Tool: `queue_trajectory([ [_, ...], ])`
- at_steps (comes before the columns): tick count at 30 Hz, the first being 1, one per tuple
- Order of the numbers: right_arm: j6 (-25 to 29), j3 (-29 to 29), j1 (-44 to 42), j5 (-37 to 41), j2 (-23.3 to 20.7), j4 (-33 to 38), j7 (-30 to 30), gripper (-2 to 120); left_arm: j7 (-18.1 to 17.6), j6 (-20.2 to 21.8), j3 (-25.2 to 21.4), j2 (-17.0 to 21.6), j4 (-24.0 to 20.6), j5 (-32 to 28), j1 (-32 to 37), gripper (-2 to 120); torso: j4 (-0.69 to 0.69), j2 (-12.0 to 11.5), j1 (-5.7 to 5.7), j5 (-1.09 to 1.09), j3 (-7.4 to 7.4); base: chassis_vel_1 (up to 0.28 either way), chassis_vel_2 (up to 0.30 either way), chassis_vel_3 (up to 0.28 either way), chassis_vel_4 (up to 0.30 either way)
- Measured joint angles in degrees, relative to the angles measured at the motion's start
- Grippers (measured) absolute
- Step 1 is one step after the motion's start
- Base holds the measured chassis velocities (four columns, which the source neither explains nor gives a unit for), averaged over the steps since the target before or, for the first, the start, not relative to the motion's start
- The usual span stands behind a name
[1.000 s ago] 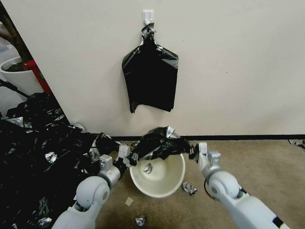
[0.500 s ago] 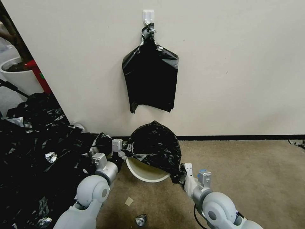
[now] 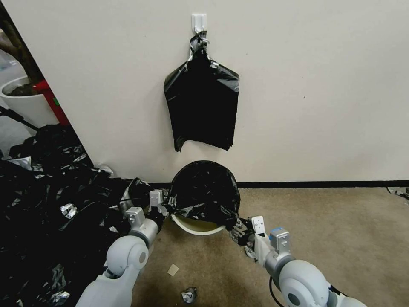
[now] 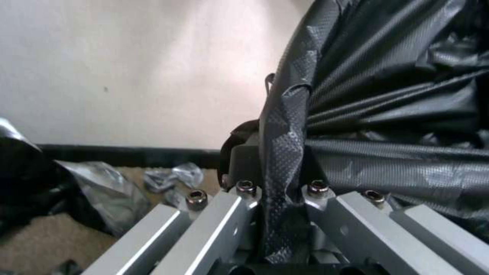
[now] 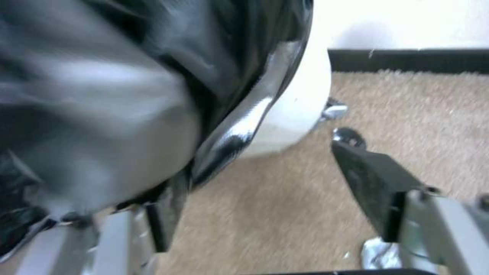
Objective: Place a trash bag onto the trash bin.
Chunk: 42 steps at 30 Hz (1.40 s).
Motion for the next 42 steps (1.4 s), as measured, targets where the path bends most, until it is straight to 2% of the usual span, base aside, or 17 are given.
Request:
queue_trajectory([
  [2, -1.33, 0.63, -1.29, 1.43, -0.42, 2.61, 0.18, 84, -0.55, -0.17, 0.03, 0.09, -0.01, -0.01, -0.47, 2, 0.00, 0.00, 0.00, 0.00, 0.00, 0.000, 0.000, 0.000, 0.000],
  [4, -1.44, 0.71, -1.43, 1.51, -0.45, 2.87, 0.19, 86, -0.61, -0.19, 0.03, 0.10, 0.00, -0.02, -0.51, 2, 0.00, 0.00, 0.00, 0.00, 0.00, 0.000, 0.000, 0.000, 0.000],
  [5, -2.12, 1.19, -2.82, 1.91, -0.66, 4.99, 0.00, 92, -1.06, -0.37, 0.09, 0.14, 0.00, -0.17, -0.75, 2, 0.00, 0.00, 0.00, -0.01, 0.00, 0.000, 0.000, 0.000, 0.000],
  [11, -2.20, 1.50, -4.74, 0.75, -0.60, 6.99, -1.41, 100, -1.52, -0.57, 0.43, 0.13, 0.47, -0.43, -1.15, 2, 0.00, 0.00, 0.00, -0.01, 0.00, 0.000, 0.000, 0.000, 0.000],
  [13, 0.40, 1.47, -6.07, -4.42, -0.05, 7.37, -5.75, 100, -1.87, -0.43, 0.84, 0.21, 0.66, -1.12, -1.51, 2, 0.00, 0.00, 0.00, -0.01, 0.00, 0.000, 0.000, 0.000, 0.000],
  [14, 0.40, 1.47, -6.07, -4.42, -0.05, 7.37, -5.75, 100, -1.87, -0.43, 0.84, 0.21, 0.66, -1.12, -1.51, 2, 0.00, 0.00, 0.00, -0.01, 0.00, 0.000, 0.000, 0.000, 0.000],
  [17, 9.89, 1.41, -6.21, -15.79, 1.13, 5.92, -13.97, 100, -2.00, -0.03, 0.90, 0.81, 0.38, -1.73, -1.42, 2, 0.00, 0.00, 0.00, -0.01, 0.00, 0.000, 0.000, 0.000, 0.000],
  [18, 9.89, 1.41, -6.21, -15.79, 1.13, 5.92, -13.97, 100, -2.00, -0.03, 0.90, 0.81, 0.38, -1.73, -1.42, 2, 0.00, 0.00, 0.00, -0.01, 0.00, 0.000, 0.000, 0.000, 0.000],
  [20, 14.79, 1.62, -5.12, -23.70, 1.67, 3.17, -16.73, 100, -2.00, 0.18, 0.64, 1.00, -0.36, -2.19, -0.74, 2, 0.01, 0.00, 0.00, 0.00, 0.00, 0.000, 0.000, 0.000, 0.000],
  [22, 15.48, 1.72, -4.73, -25.59, 1.75, 2.12, -16.98, 99, -2.00, 0.30, 0.54, 1.01, -0.70, -2.38, -0.50, 2, 0.01, 0.00, 0.00, 0.00, 0.00, 0.000, 0.000, 0.000, 0.000],
  [25, 16.17, 1.56, -4.47, -26.88, 1.80, 0.47, -17.28, 92, -2.22, 0.59, 0.48, 0.82, -1.28, -2.79, -0.33, 2, 0.01, 0.00, 0.00, 0.00, 0.00, 0.000, 0.000, 0.000, 0.000],
  [32, 22.35, 1.02, -4.69, -37.73, 2.45, -4.22, -20.49, 62, -3.72, 1.46, 0.48, -0.36, -1.65, -4.35, -0.73, 2, 0.00, 0.00, 0.00, 0.00, 0.00, 0.000, 0.000, 0.000, 0.000],
  [33, 22.35, 1.02, -4.69, -37.73, 2.45, -4.22, -20.49, 62, -3.72, 1.46, 0.48, -0.36, -1.65, -4.35, -0.73, 2, 0.00, 0.00, 0.00, 0.00, 0.00, 0.000, 0.000, 0.000, 0.000],
  [37, 26.90, 0.95, -5.11, -41.36, 2.84, -5.70, -21.50, 43, -4.49, 1.47, 0.47, -0.70, -1.64, -4.70, -0.86, 2, 0.00, 0.00, 0.00, -0.01, 0.00, 0.000, 0.000, 0.000, 0.000],
  [38, 26.90, 0.95, -5.11, -41.36, 2.84, -5.70, -21.50, 43, -4.49, 1.47, 0.47, -0.70, -1.64, -4.70, -0.86, 2, 0.00, 0.00, 0.00, -0.01, 0.00, 0.000, 0.000, 0.000, 0.000],
  [41, 31.39, 0.60, -5.66, -43.55, 3.31, -6.55, -22.70, 29, -5.75, 1.58, 0.25, -0.68, -1.63, -5.62, -0.94, 2, 0.00, 0.00, 0.00, -0.01, 0.00, 0.000, 0.000, 0.000, 0.000],
  [42, 31.39, 0.60, -5.66, -43.55, 3.31, -6.55, -22.70, 29, -5.75, 1.58, 0.25, -0.68, -1.63, -5.62, -0.94, 2, 0.00, 0.00, 0.00, -0.01, 0.00, 0.000, 0.000, 0.000, 0.000],
])
